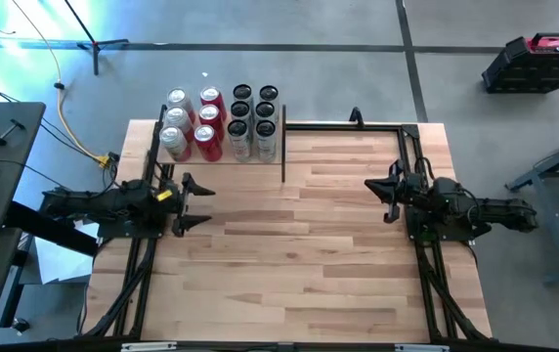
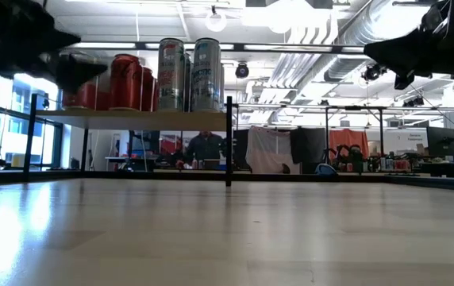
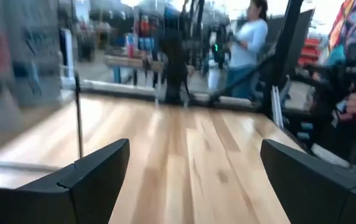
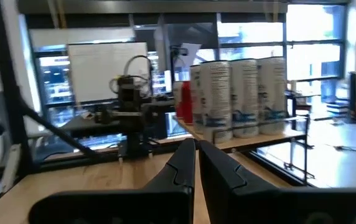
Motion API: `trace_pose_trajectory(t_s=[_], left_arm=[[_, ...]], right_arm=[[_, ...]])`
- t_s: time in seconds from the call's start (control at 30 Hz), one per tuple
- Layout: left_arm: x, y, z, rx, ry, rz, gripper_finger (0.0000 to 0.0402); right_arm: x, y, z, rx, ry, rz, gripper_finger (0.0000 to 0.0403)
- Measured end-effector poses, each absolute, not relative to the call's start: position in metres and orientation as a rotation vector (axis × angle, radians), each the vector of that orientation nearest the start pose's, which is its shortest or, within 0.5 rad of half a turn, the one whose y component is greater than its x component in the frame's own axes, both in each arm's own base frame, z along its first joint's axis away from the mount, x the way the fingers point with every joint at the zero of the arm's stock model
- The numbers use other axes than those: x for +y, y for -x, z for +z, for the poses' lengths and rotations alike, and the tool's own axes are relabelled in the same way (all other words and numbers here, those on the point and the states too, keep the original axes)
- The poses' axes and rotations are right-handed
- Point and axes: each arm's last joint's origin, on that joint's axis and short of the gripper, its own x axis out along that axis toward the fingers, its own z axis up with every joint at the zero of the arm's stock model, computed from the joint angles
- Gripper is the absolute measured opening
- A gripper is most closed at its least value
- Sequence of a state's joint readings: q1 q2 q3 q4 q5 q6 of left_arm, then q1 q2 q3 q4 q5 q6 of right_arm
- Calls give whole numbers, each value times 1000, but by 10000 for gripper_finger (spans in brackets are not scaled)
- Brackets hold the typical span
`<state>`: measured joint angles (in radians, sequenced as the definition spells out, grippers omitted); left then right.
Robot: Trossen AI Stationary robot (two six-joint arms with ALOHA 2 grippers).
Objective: Place canned beverage on shelf
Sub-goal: Return to Home Position
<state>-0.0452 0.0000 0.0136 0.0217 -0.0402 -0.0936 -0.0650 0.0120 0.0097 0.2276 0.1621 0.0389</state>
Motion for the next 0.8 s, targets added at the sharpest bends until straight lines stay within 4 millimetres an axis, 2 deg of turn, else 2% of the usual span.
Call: trace_pose_trajectory(t_s=[0.2, 0.43, 0.8], left_arm=[[-3, -97, 169, -19, 89, 6, 351], [-3, -97, 169, -11, 104, 18, 351], [-3, -98, 168, -4, 128, 18, 351]], right_arm=[[-9, -96, 185, -198, -62, -155, 9], [-9, -98, 168, -31, -104, -164, 9], [-9, -98, 167, -16, -104, -159, 9]])
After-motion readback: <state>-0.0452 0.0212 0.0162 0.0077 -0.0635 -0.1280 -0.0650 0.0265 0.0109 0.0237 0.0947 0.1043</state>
